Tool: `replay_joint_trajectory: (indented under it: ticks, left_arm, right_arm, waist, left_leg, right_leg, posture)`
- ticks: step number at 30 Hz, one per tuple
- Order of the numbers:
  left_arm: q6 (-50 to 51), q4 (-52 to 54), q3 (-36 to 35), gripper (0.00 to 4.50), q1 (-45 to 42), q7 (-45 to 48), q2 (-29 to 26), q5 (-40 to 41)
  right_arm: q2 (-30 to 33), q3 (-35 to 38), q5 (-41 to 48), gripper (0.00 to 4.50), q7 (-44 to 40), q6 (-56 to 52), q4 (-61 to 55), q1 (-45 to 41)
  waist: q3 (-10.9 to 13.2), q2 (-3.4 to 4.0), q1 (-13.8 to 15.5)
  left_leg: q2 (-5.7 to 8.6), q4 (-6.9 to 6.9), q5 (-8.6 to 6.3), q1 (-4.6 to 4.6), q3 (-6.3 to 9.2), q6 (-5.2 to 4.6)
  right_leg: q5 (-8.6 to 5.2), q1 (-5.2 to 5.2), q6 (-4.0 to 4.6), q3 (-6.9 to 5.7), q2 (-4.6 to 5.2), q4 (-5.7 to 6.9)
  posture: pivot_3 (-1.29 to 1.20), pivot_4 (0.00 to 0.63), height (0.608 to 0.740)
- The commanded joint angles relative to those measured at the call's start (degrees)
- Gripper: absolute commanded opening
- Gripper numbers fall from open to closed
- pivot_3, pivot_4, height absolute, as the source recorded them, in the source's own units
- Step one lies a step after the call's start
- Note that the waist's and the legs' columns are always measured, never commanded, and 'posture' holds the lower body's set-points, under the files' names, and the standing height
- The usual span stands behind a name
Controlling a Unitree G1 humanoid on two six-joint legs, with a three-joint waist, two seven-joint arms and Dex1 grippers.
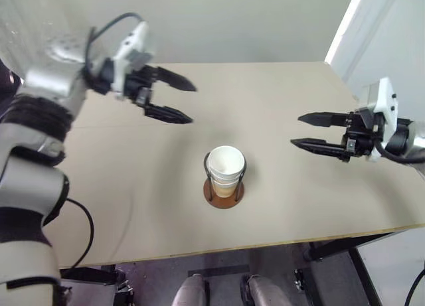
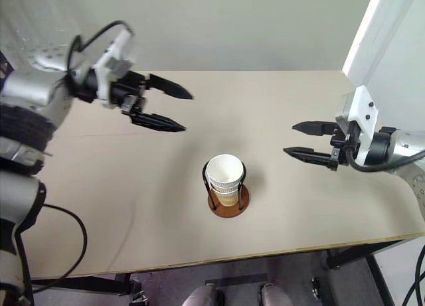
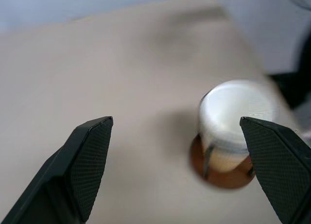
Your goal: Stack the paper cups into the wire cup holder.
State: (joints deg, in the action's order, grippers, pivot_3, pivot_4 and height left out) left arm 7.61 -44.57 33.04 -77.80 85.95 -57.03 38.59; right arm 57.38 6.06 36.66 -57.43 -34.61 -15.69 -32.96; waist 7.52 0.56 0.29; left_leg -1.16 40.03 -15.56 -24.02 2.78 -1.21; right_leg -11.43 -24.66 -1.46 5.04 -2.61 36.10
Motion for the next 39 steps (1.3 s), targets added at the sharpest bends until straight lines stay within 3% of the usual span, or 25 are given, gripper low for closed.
replay_joint_trajectory:
  ticks: [1,7,13,17,25,33,39]
  left_arm:
    - [2.4,6.24,-11.23,4.48,5.47,-9.03,-1.9,-2.7]
    - [7.62,23.13,-33.52,4.48,32.18,-31.58,-5.4,-2.82]
    - [14.72,42.38,-53.46,4.48,53.74,-49.62,0.13,-0.97]
    - [19.67,54.11,-61.33,4.48,64.1,-56.03,5.21,0.47]
    - [21.28,66.66,-67.07,4.48,76.58,-65.93,18.12,-0.3]
    - [13.84,67.89,-67.75,4.48,78.18,-69.37,27.01,-3.06]
    - [9.82,68.54,-66.46,4.48,78.97,-71.36,30.65,-6.57]
  right_arm:
    - [-1.53,-2.19,-4.15,2.67,-1.81,4.08,5.22,-3.72]
    - [-10.19,-7.27,-13.57,2.67,1.67,11.13,19.29,-12.05]
    - [-18.55,-9.19,-21.23,2.67,5.63,18.47,32.82,-19.52]
    - [-22.32,-9.38,-25.87,2.67,9.78,23.13,41.11,-22.72]
    - [-30.16,-7.25,-29.85,2.67,21.18,28.65,50.12,-24.47]
    - [-36.9,-3.72,-29.2,2.67,28.96,33.01,52.22,-23.6]
    - [-39.34,-3.56,-32.24,2.67,34.84,39.42,56.14,-23.97]
  waist:
    - [0.0,0.0,0.07]
    - [-0.02,0.01,-0.83]
    - [-0.04,-0.03,-1.32]
    - [-0.03,-0.02,-1.24]
    - [-0.04,-0.04,-1.31]
    - [-0.03,-0.06,-1.35]
    - [-0.03,-0.06,-1.39]
  left_leg:
    - [0.0,-0.01,0.06,-0.01,0.0,0.09]
    - [-0.01,-0.05,0.24,0.04,-0.08,0.27]
    - [-0.06,-0.06,0.47,0.05,-0.11,0.46]
    - [-0.08,-0.13,0.59,0.14,-0.11,0.56]
    - [-0.17,-1.1,0.74,0.59,-0.11,0.4]
    - [-0.48,-1.56,1.06,0.98,-0.12,0.5]
    - [-0.49,-1.57,1.06,1.04,-0.14,0.5]
  right_leg:
    - [0.01,-0.01,0.02,-0.04,-0.02,0.0]
    - [0.05,-0.1,0.08,0.02,-0.01,0.21]
    - [0.03,-0.33,0.36,0.0,-0.02,0.67]
    - [0.06,-0.4,0.7,-0.04,-0.03,0.87]
    - [0.48,-0.43,1.42,-0.11,-0.04,0.92]
    - [0.68,-0.33,2.05,-0.19,-0.25,0.97]
    - [0.74,-0.26,1.98,-0.2,-0.25,0.91]
  posture:
    - [0.0,0.15,0.74]
    - [0.0,0.15,0.74]
    - [0.0,0.15,0.74]
    - [0.0,0.15,0.74]
    - [0.0,0.15,0.74]
    - [0.0,0.15,0.74]
    - [0.0,0.15,0.74]
